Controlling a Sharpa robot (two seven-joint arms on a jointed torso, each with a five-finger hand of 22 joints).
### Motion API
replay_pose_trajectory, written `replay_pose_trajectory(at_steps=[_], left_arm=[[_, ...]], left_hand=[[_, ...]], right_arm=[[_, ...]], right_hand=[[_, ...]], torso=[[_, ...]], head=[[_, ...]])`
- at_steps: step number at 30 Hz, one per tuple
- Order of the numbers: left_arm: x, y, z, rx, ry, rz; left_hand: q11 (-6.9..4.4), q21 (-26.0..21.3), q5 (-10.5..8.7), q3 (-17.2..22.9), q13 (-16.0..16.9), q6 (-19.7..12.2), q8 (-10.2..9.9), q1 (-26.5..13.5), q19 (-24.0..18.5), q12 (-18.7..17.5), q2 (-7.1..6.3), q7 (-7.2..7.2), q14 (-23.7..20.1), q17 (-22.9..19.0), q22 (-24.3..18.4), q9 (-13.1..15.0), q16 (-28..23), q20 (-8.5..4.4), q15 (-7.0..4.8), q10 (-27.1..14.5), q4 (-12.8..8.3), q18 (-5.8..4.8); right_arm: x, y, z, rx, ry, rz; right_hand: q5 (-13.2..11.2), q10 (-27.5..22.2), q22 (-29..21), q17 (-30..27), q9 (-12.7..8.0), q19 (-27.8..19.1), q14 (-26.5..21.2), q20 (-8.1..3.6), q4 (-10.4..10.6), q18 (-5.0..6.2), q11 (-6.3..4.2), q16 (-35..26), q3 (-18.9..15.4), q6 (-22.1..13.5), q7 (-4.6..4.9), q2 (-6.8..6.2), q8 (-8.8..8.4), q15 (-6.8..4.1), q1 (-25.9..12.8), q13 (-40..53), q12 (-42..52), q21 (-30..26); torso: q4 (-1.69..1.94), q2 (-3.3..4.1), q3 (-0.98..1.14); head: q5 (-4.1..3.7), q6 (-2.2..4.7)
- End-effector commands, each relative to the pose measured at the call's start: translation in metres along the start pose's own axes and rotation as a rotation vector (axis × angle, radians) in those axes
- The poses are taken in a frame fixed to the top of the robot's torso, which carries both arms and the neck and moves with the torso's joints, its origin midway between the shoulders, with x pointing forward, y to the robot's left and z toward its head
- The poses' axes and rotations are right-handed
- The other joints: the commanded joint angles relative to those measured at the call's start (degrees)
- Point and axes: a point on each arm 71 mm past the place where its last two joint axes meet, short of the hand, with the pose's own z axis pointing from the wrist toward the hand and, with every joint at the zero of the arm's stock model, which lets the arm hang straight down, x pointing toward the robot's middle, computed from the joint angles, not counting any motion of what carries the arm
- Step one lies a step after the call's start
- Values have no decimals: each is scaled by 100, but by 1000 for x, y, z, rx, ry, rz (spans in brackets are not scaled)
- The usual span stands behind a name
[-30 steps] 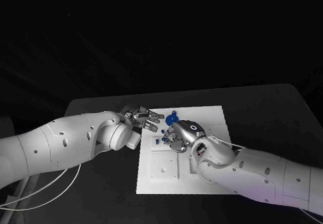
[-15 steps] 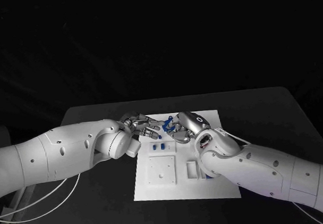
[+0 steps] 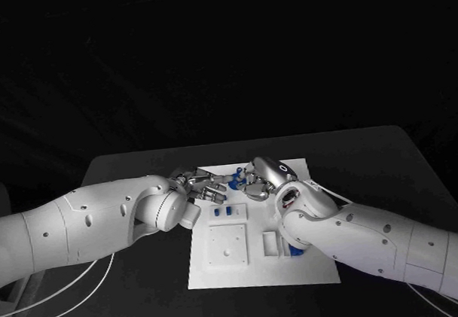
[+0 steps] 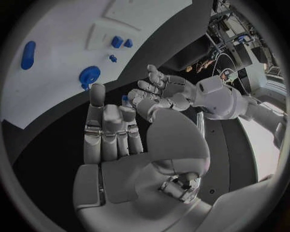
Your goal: Assemble the parts on the task board
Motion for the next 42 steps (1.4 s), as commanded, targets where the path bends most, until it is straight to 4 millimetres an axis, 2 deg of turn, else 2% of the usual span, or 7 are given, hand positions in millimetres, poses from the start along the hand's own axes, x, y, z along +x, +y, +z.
replay_pose_trajectory(at_steps=[1, 5, 14, 30, 42], left_arm=[[4, 0, 0, -18, 14, -37], [7, -1, 1, -18, 24, -51], [14, -3, 3, -17, 40, -59], [15, -4, 4, -22, 23, -61], [15, -4, 3, -16, 8, -98]], left_hand=[[20, -42, 8, 26, 2, 4, -3, 0, 36, -2, -73, 18, 6, -7, -41, 2, -14, 22, 21, -33, 60, -75], [26, -73, 8, 78, -1, 8, -5, 28, 63, -9, -108, 16, -3, -15, -109, 2, -17, 28, 25, -56, 97, -72], [20, -85, 8, 130, -1, 26, 0, 115, 66, -7, -54, 3, -14, -22, -137, 3, -13, 28, 22, -70, 61, -69], [-43, -37, 8, 219, -4, 179, 6, 349, 113, -9, 155, -55, 70, 5, -130, 8, -2, -24, -30, 77, -66, -77], [-94, 104, 12, 347, -6, 409, 12, 629, 87, -13, 382, -114, 123, 63, 1, 10, -8, -92, -74, 168, -352, -81]], right_arm=[[1, 1, 1, 2, 3, 5], [2, 2, 1, 2, 7, 6], [3, 5, 2, -3, 13, 8], [5, 9, 2, -10, 23, 9], [8, 9, 4, -4, 36, 3]], right_hand=[[32, 14, 20, 2, 7, 1, 5, -23, 27, -61, -12, 22, -7, 28, -2, -20, 21, -38, 24, 6, -19, -10], [32, 17, 20, 7, 7, 2, 7, -28, 35, -68, -13, 23, -1, 27, -2, -23, 21, -39, 24, 9, -20, -16], [32, 17, 20, 7, 7, 2, 7, -28, 35, -68, -13, 23, -1, 27, -2, -23, 21, -39, 24, 9, -20, -16], [32, 15, 26, 6, 7, 4, 6, -30, 37, -71, -12, 14, 13, 24, -1, -24, 21, -39, 25, 14, -23, -24], [32, 11, 33, 7, 7, 2, 6, -29, 33, -70, -12, 11, 30, 21, 1, -26, 21, -37, 24, 10, -32, -28]], torso=[[3, 1, -7], [4, 4, -9], [3, 1, -5], [2, 3, -6], [6, 5, -11]], head=[[-9, 8], [-8, 1], [-4, -8], [-4, -14], [-3, -25]])
